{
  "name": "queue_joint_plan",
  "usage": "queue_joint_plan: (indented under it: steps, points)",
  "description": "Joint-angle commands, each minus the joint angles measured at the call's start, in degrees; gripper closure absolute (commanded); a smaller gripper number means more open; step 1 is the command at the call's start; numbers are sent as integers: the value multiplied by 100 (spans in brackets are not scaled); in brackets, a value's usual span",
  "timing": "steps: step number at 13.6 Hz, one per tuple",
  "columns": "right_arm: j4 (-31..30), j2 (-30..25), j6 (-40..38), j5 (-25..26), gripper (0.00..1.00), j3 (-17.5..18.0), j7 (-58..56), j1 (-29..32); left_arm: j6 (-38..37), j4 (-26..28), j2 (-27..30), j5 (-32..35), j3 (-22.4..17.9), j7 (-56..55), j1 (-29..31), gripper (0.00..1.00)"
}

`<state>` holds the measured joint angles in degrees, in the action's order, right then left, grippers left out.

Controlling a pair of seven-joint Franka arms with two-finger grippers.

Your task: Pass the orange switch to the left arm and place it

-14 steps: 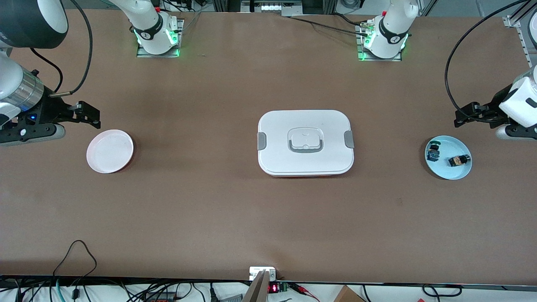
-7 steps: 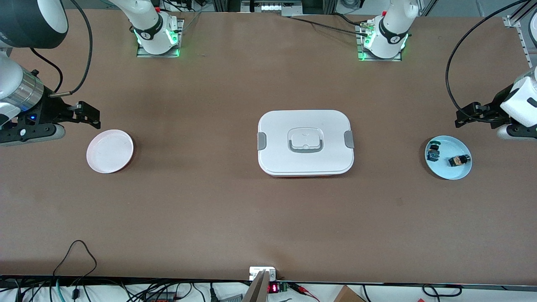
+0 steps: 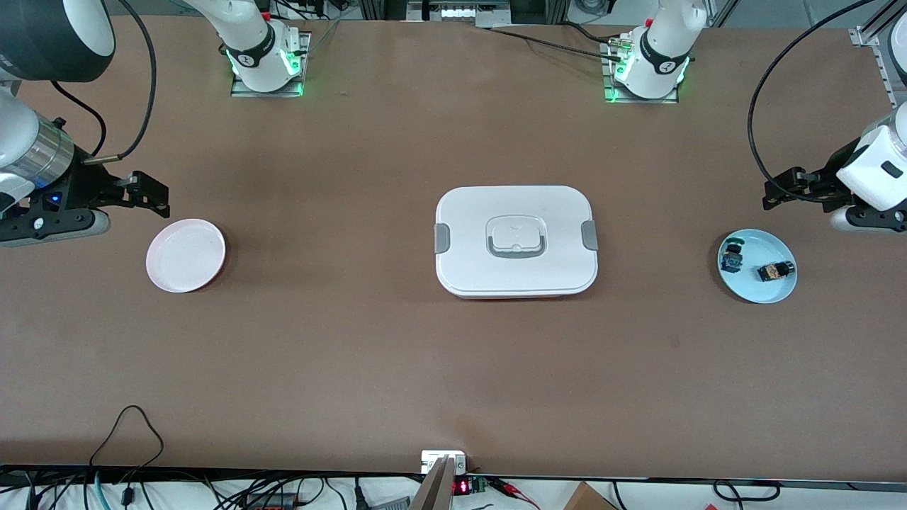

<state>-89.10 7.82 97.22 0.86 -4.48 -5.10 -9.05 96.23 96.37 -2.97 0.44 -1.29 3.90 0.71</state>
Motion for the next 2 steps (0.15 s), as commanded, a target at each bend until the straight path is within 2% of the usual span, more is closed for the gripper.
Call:
queue_joint_plan:
  steps: [1,2]
  points:
    - [104,35,-18,-15,0,0,71,-18,-43,102,130,-35,-3,31,-27,0]
    - [104,35,-18,-15,0,0,71,-18,-52,102,138,-35,-3,31,-19,0]
